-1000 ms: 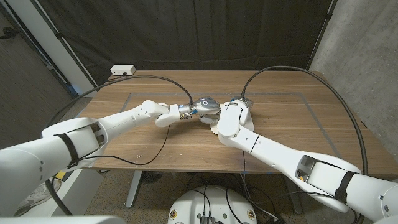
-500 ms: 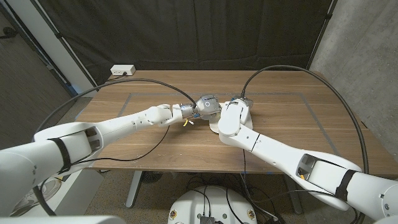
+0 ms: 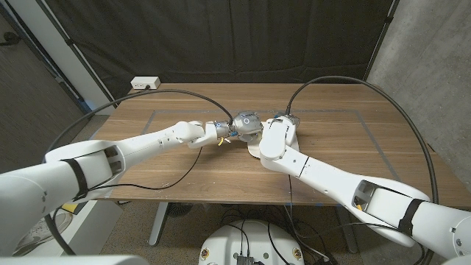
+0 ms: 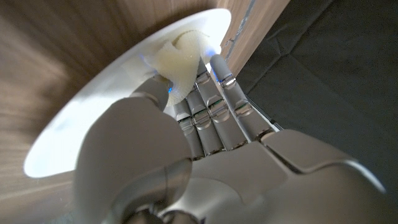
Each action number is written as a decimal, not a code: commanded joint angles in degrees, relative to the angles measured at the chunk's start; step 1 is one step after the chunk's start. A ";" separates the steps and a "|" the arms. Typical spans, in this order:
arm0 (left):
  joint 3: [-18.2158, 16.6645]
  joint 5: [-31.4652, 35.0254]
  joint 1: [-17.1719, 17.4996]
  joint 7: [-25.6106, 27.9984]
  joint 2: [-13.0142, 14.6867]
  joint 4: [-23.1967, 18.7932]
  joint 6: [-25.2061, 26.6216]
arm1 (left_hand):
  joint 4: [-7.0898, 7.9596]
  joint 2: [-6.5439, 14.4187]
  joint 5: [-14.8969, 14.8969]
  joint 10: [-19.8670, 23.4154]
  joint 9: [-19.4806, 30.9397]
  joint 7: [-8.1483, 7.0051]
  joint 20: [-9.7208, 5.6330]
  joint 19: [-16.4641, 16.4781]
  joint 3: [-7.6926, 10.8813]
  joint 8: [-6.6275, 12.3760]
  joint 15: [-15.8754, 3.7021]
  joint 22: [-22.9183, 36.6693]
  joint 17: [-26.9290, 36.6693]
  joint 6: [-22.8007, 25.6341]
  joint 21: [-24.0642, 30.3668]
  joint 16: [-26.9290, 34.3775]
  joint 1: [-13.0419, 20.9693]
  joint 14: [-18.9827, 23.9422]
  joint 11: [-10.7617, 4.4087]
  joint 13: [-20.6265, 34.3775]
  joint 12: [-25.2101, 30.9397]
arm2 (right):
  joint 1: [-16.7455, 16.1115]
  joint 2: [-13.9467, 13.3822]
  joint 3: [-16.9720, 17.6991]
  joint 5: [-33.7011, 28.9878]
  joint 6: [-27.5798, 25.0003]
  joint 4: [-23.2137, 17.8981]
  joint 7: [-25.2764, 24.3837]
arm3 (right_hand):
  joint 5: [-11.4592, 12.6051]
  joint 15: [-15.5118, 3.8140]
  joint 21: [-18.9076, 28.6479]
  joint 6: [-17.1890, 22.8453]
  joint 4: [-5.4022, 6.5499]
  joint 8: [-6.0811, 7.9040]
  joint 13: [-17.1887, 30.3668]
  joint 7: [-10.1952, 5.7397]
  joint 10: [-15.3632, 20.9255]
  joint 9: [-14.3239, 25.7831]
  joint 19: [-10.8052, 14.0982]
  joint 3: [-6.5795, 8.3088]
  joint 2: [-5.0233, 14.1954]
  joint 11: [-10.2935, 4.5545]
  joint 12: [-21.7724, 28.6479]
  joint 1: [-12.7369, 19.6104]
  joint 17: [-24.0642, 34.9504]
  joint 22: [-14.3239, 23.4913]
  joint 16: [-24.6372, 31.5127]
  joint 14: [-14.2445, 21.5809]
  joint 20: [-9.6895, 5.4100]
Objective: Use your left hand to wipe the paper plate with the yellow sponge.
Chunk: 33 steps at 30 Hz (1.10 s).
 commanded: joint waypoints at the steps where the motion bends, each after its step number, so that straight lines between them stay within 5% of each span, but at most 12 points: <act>1: -1.96 -12.35 -1.05 -3.72 -2.09 5.79 -15.93 | 0.16 1.19 0.27 2.76 0.33 0.43 -5.81 0.03 0.05 0.24 -1.01 0.17 0.27 2.04 0.52 -0.12 1.77 0.64 -1.97 0.08 -0.12 | 0.50 -0.69 -0.40 1.66 0.00 -0.39 -0.91 | 0.17 -6.87 0.41 -0.35 0.04 -0.18 0.08 0.04 0.13 0.26 -0.38 0.54 0.02 -0.10 -0.03 -0.38 0.04 0.02 0.13 -0.07 -0.70; 12: -7.59 -35.11 0.32 -28.51 -5.78 13.47 -27.73 | 0.20 1.16 0.29 2.80 0.33 0.96 -5.52 -0.17 0.09 0.11 -0.93 0.15 0.30 2.29 1.08 -0.36 1.81 0.67 -1.69 0.20 -0.43 | 0.64 -0.90 -0.79 3.54 0.00 -0.69 -2.54 | 0.17 -6.90 0.48 -0.39 0.01 -0.16 0.08 0.01 0.13 0.27 -0.37 0.62 0.03 -0.12 -0.03 -0.39 0.04 0.01 0.16 0.02 -0.69; 19: -11.30 -49.72 1.79 -46.42 -7.39 16.24 -28.63 | 0.25 1.23 0.27 3.24 0.34 1.21 -5.26 -0.25 0.13 -0.06 -0.85 0.12 0.38 2.23 1.42 -0.28 1.83 1.14 -1.43 0.16 -0.51 | 0.23 -0.65 -0.66 3.04 0.00 -0.78 -2.55 | 0.17 -6.89 0.54 -0.40 0.02 -0.14 0.08 0.04 0.16 0.27 -0.35 0.66 0.06 -0.09 -0.03 -0.43 0.05 0.01 0.15 -0.03 -0.73; 24: -13.53 -50.14 2.99 -48.05 -6.86 14.83 -27.59 | 0.27 1.26 0.27 3.36 0.35 1.70 -5.11 -0.31 0.18 -0.26 -0.84 0.11 0.41 2.03 1.68 -0.26 1.87 1.40 -1.39 0.24 -0.57 | -0.06 -0.57 -0.54 3.51 0.00 -0.92 -3.30 | 0.17 -6.97 0.57 -0.42 -0.01 -0.13 0.08 0.01 0.17 0.27 -0.35 0.70 0.06 -0.10 -0.03 -0.42 0.05 0.01 0.14 -0.04 -0.78; 33: -17.54 -41.79 6.07 -37.50 -3.71 8.52 -26.73 | 0.36 1.52 0.36 3.16 0.42 2.09 -4.62 -0.92 0.30 -0.58 -0.73 0.10 0.50 1.69 1.98 -0.55 1.95 0.96 -1.00 0.57 -0.75 | -0.16 -0.55 -0.87 3.42 0.00 -1.17 -4.01 | 0.17 -6.93 0.63 -0.23 -0.06 -0.03 0.08 0.01 0.21 0.27 -0.33 0.78 0.07 -0.08 -0.01 -0.39 0.04 0.00 0.16 0.01 -0.81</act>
